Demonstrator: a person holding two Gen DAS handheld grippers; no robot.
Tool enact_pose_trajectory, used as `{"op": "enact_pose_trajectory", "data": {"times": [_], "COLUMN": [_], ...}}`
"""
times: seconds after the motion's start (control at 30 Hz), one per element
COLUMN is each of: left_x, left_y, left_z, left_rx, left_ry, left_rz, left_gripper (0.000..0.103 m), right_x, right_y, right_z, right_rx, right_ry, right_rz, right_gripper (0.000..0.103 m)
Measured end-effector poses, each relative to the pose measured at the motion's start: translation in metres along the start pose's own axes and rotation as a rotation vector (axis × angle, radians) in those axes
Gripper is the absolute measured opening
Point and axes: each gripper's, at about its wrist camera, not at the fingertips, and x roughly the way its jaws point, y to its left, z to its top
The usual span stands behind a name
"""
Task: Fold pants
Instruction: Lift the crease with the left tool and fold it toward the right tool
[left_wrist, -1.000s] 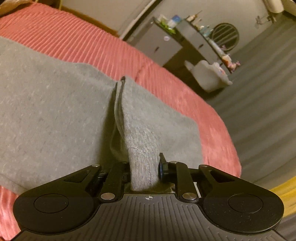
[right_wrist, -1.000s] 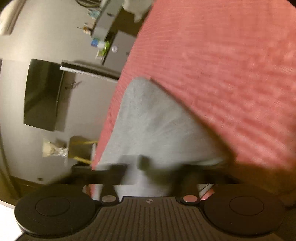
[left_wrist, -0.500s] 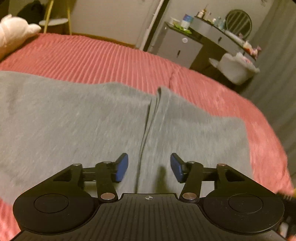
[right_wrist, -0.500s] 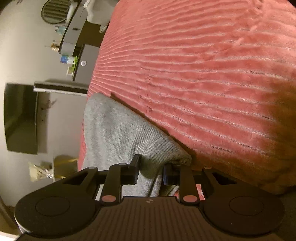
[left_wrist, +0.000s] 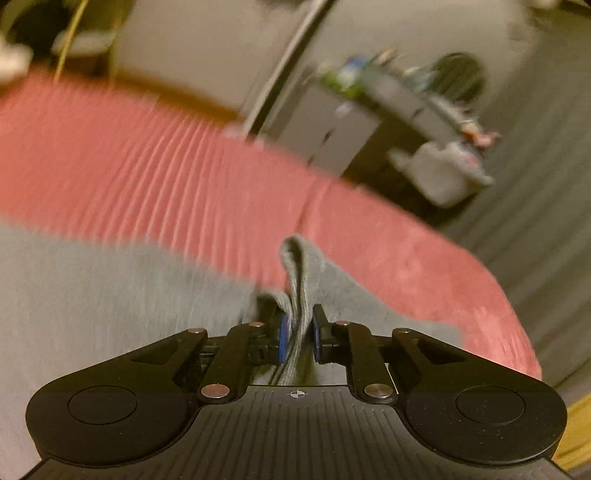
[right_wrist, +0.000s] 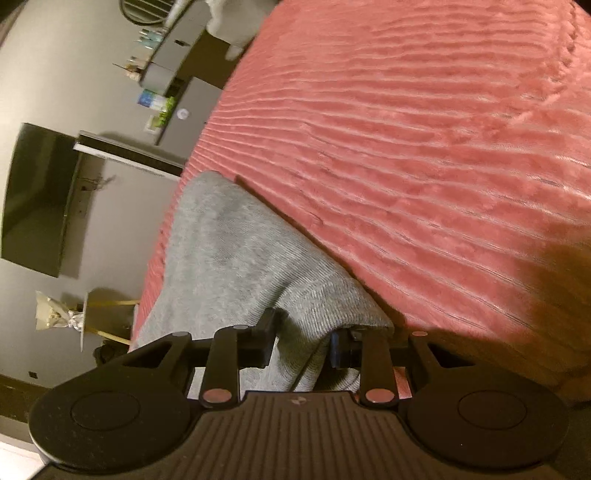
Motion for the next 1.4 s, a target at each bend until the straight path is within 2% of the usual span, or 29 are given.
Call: {"op": "enact_pose_trajectory", "data": {"times": [0.07,0.1,0.13,0.17,0.2,0.23,0.27,0.3,0.33,0.43,0.5,0.57,0.63,0.77,0.83,0.9,0.93,0.97,1.0,1.03,1.1,1.2,1.27,1.33,1.4], "left_x": [-0.008,-0.007,-0.002,0.002,0.004,-0.001,-0.013,-0.027,-0.044,-0.088,-0.099,-0.094,-0.082,-0.058,-0.046,-0.041,-0.042,-0.044,-0.047,-0.05,-0.054,-0.055,-0.054,-0.049,-0.04], "left_y": [-0.006,-0.007,-0.008,-0.008,-0.007,-0.004,-0.001,0.003,0.005,0.006,0.006,0.006,0.012,0.018,0.022,0.036,0.041,0.044,0.043,0.038,0.028,0.025,0.026,0.024,0.028], "left_z": [-0.002,-0.006,-0.012,-0.019,-0.025,-0.032,-0.039,-0.047,-0.058,-0.1,-0.124,-0.147,-0.152,-0.142,-0.139,-0.146,-0.15,-0.151,-0.15,-0.149,-0.149,-0.145,-0.136,-0.128,-0.129], "left_rx": [0.065,0.097,0.137,0.186,0.221,0.234,0.214,0.17,0.114,-0.095,-0.22,-0.322,-0.415,-0.528,-0.576,-0.715,-0.768,-0.789,-0.755,-0.693,-0.596,-0.605,-0.612,-0.586,-0.606], "left_ry": [-0.031,-0.027,-0.009,-0.001,0.013,0.041,0.066,0.085,0.099,0.14,0.19,0.254,0.276,0.28,0.272,0.263,0.247,0.233,0.225,0.228,0.251,0.252,0.219,0.206,0.241], "left_rz": [0.045,0.099,0.185,0.307,0.404,0.419,0.369,0.308,0.258,0.157,0.076,-0.022,-0.037,-0.108,-0.09,-0.116,-0.132,-0.151,-0.163,-0.151,-0.142,-0.18,-0.203,-0.141,-0.111], "left_gripper": [0.017,0.02,0.022,0.022,0.03,0.042,0.049,0.062,0.07,0.082,0.083,0.083,0.076,0.076,0.072,0.071,0.068,0.067,0.064,0.062,0.062,0.062,0.064,0.064,0.064], "right_x": [-0.001,-0.002,-0.002,0.0,0.001,0.002,0.002,0.002,0.001,0.002,0.003,0.004,0.002,-0.004,-0.007,-0.01,-0.011,-0.013,-0.014,-0.015,-0.016,-0.013,-0.011,-0.011,-0.013], "right_y": [0.001,0.001,0.002,0.001,0.002,0.001,0.001,0.001,-0.001,-0.006,-0.009,-0.009,-0.006,-0.001,0.0,0.002,0.002,0.001,0.0,-0.002,-0.005,-0.009,-0.011,-0.011,-0.009], "right_z": [-0.001,-0.001,0.0,0.0,0.001,0.001,0.001,0.001,0.002,0.004,0.006,0.006,0.005,0.0,-0.002,-0.003,-0.003,-0.003,-0.003,-0.004,-0.003,-0.001,0.0,0.0,-0.001], "right_rx": [-0.011,-0.014,-0.013,-0.012,-0.007,-0.002,0.002,0.006,0.015,0.058,0.084,0.089,0.077,0.052,0.049,0.036,0.034,0.036,0.04,0.048,0.072,0.109,0.117,0.117,0.105], "right_ry": [-0.009,-0.009,-0.007,-0.001,0.004,0.004,0.007,0.01,0.014,0.028,0.035,0.04,0.039,0.033,0.028,0.019,0.015,0.014,0.012,0.009,0.011,0.027,0.047,0.048,0.039], "right_rz": [0.05,0.053,0.044,0.018,-0.002,-0.01,-0.009,-0.007,-0.002,0.021,0.033,0.039,0.043,0.03,0.027,0.029,0.035,0.044,0.057,0.065,0.083,0.088,0.109,0.114,0.121], "right_gripper": [0.028,0.028,0.028,0.027,0.025,0.025,0.025,0.025,0.025,0.028,0.029,0.033,0.035,0.036,0.037,0.036,0.031,0.025,0.017,0.016,0.016,0.018,0.022,0.022,0.022]}}
